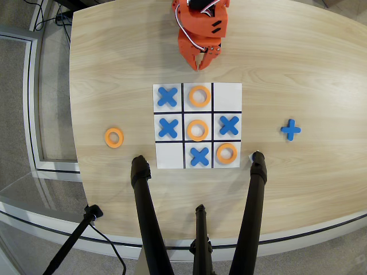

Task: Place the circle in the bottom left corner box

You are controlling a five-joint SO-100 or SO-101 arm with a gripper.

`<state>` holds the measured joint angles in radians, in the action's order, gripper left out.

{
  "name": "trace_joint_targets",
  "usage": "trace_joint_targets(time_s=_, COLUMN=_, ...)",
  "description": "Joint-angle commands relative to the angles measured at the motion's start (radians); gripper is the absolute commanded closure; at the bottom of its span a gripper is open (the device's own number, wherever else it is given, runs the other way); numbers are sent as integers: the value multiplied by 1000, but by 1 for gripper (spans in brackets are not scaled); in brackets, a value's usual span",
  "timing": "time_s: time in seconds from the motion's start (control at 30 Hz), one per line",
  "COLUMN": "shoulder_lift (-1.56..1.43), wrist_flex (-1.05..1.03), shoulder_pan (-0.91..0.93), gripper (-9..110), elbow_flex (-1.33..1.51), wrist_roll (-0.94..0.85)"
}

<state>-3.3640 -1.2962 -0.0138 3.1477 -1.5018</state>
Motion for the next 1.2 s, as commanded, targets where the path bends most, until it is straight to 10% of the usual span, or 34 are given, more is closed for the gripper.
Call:
trace_joint_targets(time_s=0.0, shoulder_lift=8, wrist_flex=-6, shoulder_pan=-3, gripper=101, elbow_flex=55, wrist_roll=3)
trace_joint_targets(time_s=1.17, shoulder_lift=189, wrist_flex=14, shoulder_pan=3, gripper=101, elbow_flex=-6, wrist_roll=-21)
